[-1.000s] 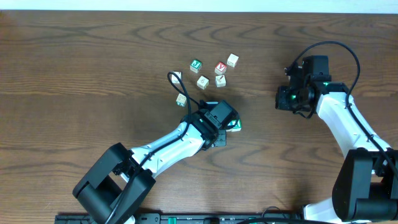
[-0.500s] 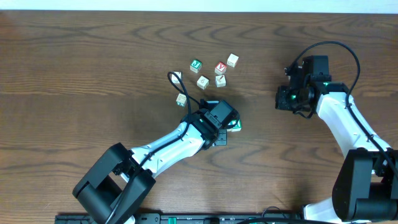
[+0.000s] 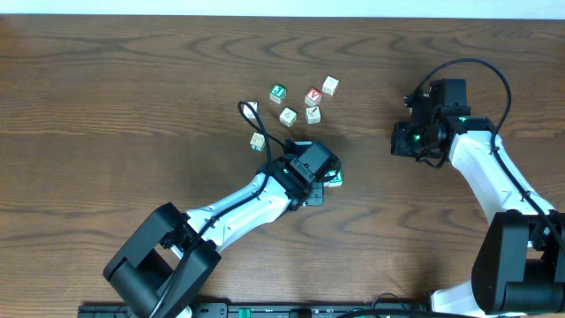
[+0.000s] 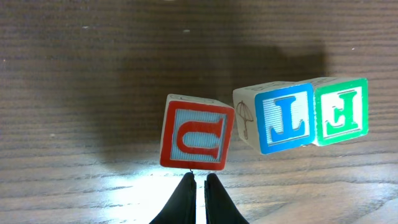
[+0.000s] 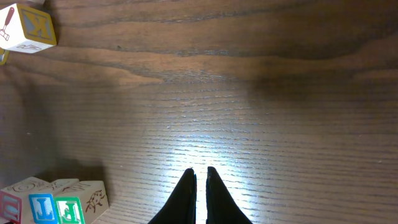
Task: Lift 3 blocks
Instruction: 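Lower the red block beside the blue block and open the left gripper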
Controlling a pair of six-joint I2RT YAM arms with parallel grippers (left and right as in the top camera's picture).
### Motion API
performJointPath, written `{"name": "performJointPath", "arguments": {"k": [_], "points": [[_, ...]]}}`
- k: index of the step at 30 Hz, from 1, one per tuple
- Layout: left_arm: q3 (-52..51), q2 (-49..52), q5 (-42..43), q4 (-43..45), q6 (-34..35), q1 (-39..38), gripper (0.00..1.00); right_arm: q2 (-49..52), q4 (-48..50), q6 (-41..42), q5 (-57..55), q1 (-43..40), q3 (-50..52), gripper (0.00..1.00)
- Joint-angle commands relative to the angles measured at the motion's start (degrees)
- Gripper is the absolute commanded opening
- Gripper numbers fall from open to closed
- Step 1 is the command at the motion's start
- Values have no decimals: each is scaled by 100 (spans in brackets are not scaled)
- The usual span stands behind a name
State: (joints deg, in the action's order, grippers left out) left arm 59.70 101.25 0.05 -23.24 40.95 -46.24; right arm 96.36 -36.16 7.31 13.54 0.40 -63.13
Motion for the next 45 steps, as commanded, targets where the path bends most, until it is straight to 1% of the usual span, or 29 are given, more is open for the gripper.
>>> {"name": "performJointPath", "arguments": {"k": [1,26,31,33,35,39,45], "points": [[-57,61,-68,70,79,-13,8,-35,0,-57,44,46,37,5],[-57,46,-7,321,63,-13,8,-35,2,-57,44,44,37,5],[-55,-256,-72,326,-59,-13,7,-35,2,-59,42,44,37,5],[-55,-472,-76,323,-232,-13,8,-35,2,-59,44,46,37,5],[-55,-739,-308,234,-389,-13,7,-35,0,-59,44,46,37,5],[-55,-922,-1123,-125,-385,-4,7,-35,-4,-59,44,46,37,5],[-57,-745,-1609,-243,-385,33,7,-35,-22,-59,46,46,37,5]]}}
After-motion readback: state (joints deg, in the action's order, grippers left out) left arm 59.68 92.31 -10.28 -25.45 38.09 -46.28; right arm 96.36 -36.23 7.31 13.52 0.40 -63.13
